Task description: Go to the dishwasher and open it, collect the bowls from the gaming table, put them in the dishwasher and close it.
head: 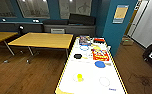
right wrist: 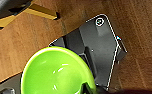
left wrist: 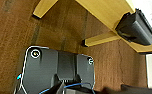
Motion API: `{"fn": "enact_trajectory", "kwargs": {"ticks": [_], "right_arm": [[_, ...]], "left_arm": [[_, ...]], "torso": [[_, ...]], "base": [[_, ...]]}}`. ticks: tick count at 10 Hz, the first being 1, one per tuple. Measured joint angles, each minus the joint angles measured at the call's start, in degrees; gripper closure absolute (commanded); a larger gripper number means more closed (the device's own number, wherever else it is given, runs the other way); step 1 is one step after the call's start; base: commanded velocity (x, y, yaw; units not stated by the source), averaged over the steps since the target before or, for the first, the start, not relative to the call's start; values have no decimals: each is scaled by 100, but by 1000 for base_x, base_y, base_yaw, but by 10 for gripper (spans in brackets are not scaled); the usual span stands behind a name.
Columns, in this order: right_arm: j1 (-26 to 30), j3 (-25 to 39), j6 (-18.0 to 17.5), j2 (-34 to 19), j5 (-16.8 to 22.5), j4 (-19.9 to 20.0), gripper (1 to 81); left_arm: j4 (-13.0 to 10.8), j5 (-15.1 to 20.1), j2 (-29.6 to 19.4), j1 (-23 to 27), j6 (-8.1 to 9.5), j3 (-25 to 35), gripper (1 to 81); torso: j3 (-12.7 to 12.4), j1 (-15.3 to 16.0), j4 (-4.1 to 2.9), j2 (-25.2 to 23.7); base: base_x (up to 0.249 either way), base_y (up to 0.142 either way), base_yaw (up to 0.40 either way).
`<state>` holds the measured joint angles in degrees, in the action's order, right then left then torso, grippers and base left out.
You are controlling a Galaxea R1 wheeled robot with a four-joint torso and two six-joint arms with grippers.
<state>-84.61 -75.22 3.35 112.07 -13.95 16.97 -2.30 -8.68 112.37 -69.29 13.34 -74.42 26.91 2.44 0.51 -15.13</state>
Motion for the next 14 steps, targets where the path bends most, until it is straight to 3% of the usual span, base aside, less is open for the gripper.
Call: {"fn": "enact_trajectory", "kwargs": {"ticks": [2, 4, 9, 12, 14], "right_arm": [[0, -78, 2, 146, -16, -9, 811], [2, -183, 4, 235, -22, -9, 811], [33, -273, 4, 224, -63, -9, 811], [261, -315, 6, 299, -44, -9, 811], [291, -315, 6, 312, 0, -7, 811]], "left_arm": [[10, 41, -396, 472, 345, 339, 10], [18, 224, -640, 1025, 800, 535, 10], [18, 1179, -664, 2527, 1957, 651, 10], [10, 1940, -325, 3467, 2221, 494, 10], [-15, 2372, 67, 3906, 2293, 232, 10]], "torso": [[0, 0, 0, 0], [0, 0, 0, 0], [2, 0, 0, 0], [2, 2, 0, 0], [2, 2, 0, 0]], "base": [[0, 0, 0], [0, 0, 0], [0, 0, 0], [0, 0, 0], [0, 0, 0]]}}
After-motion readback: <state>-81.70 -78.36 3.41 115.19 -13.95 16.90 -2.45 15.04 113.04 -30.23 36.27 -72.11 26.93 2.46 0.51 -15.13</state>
